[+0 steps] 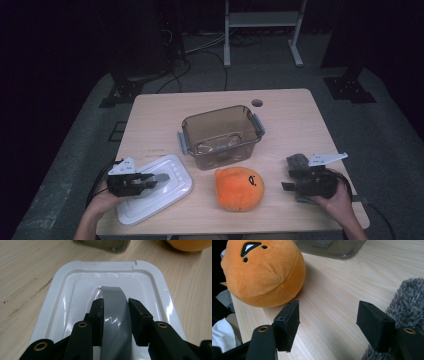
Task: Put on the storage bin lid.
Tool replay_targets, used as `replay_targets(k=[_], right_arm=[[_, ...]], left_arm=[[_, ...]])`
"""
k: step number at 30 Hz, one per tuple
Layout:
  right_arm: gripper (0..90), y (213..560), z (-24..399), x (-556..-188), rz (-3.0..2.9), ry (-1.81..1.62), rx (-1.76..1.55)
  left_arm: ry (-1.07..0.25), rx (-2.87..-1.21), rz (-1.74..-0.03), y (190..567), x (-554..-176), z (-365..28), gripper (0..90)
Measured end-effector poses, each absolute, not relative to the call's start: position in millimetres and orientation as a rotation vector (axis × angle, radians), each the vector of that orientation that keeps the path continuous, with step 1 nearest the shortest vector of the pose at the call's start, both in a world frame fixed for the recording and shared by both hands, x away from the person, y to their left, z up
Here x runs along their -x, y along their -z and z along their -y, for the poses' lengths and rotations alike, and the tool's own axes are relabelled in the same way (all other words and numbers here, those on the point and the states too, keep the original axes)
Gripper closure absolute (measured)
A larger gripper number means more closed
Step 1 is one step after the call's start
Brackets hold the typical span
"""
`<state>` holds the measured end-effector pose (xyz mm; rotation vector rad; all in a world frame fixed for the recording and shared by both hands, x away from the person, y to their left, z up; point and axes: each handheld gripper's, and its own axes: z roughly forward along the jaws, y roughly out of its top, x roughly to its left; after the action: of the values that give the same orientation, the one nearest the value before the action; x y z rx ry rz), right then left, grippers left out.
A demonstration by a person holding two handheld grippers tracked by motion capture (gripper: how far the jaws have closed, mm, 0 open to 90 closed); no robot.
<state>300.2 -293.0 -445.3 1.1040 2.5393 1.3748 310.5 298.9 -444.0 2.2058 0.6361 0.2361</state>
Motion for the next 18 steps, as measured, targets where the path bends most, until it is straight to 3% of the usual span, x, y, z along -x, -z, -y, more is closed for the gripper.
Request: replay_targets(k=[7, 18], right_arm=[[33.6, 445.6, 292.7, -300.3, -2.541, -1.375, -1.103], [33.6, 445.2, 293.0, -300.1, -2.540, -1.374, -1.104]], left_arm=[[-0.232, -2.181, -0.640, 439.9, -309.5, -300.6, 64.4], [-0.212, -2.112, -0.575, 416.2, -303.9, -289.4, 52.1]])
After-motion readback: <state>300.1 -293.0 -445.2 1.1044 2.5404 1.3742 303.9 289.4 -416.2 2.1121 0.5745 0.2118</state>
